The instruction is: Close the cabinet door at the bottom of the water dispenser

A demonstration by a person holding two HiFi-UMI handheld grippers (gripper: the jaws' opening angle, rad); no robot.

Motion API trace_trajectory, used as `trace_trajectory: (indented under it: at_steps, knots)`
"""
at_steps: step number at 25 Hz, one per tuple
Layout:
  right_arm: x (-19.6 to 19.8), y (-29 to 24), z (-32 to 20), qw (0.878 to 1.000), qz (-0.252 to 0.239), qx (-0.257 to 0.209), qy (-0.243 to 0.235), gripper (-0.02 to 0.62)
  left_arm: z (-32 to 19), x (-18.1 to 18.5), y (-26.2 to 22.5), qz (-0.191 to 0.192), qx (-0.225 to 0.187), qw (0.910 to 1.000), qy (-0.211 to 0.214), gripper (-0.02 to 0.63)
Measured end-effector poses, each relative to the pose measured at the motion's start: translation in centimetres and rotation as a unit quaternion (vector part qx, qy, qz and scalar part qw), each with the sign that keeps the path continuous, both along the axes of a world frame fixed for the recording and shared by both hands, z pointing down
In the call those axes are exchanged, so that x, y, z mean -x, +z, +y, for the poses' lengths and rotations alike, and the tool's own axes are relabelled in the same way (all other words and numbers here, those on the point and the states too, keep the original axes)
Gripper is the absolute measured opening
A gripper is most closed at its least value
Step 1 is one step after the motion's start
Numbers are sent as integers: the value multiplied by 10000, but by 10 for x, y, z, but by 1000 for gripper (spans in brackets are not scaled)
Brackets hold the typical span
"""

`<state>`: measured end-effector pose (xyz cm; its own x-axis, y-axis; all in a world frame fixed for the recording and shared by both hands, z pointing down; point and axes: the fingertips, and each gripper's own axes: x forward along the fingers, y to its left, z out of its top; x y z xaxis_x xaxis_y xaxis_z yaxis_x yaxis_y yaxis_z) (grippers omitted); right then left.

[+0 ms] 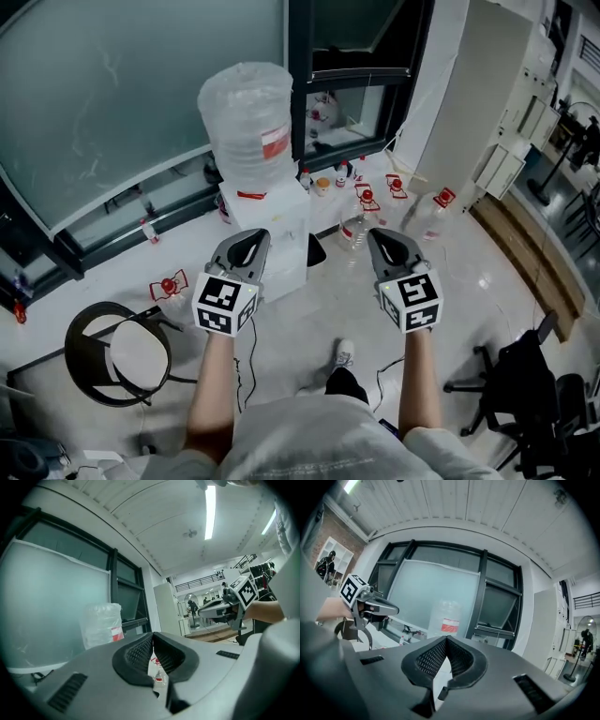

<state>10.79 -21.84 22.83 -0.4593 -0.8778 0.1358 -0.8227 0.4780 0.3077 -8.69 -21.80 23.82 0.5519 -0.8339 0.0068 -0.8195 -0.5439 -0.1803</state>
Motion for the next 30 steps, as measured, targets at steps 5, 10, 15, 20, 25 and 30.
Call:
trace_trajectory:
  at_steps: [5,10,15,20,25,30]
  knots:
    - [10,-20,6,9996,34,-206,-173,28,5,3,-23,-161,-210,9996,-56,21]
    - [10,-27,7,9992,79,-273,-267,28,6,2,-32,-221,-329,9992,-107,21]
    - [6,-29,6,9991,87,-297,-285,28,8,-1,-36,-259,-407,9988,-122,21]
    - [9,-21,4,9988,185,-203,-411,28,9,-8,-36,-371,-395,9985,-59,21]
    - [9,-14,3,9987,169,-137,-465,28,9,-13,-33,-461,-383,9982,-33,21]
    - [6,-8,-1,9987,153,-64,-472,28,7,-14,-26,-471,-310,9984,-65,21]
